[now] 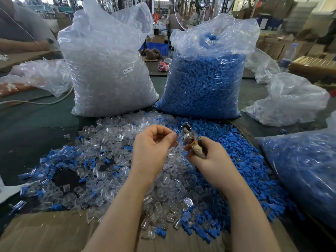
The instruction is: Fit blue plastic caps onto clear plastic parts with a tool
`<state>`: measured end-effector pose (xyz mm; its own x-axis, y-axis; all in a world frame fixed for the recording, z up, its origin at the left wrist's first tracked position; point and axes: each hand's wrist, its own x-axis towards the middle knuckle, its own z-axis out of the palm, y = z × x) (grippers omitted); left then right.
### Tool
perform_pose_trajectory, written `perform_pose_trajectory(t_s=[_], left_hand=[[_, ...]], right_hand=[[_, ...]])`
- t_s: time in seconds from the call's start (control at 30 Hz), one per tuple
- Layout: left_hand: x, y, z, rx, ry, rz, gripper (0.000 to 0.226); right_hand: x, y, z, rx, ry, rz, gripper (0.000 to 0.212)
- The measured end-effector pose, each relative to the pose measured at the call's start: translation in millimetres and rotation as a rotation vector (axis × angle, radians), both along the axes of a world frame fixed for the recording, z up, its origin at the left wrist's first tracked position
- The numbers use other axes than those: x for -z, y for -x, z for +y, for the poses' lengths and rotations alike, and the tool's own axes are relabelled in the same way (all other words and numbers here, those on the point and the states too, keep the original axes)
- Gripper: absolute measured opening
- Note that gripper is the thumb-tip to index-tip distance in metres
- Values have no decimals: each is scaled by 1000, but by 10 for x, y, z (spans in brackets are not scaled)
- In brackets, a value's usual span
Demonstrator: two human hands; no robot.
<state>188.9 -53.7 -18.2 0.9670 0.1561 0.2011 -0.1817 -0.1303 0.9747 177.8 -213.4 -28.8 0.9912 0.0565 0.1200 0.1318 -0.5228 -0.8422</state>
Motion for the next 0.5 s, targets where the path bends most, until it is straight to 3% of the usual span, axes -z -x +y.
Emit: perform_pose_trajectory(t_s=[0.2, 0.5], left_hand=[[2, -5, 46, 87, 10, -36, 11], [-8, 4, 75, 152, 40, -46, 12]], right_hand=[[-25, 19, 19, -56, 26, 6, 17], [45, -7, -13, -79, 95, 23, 11]])
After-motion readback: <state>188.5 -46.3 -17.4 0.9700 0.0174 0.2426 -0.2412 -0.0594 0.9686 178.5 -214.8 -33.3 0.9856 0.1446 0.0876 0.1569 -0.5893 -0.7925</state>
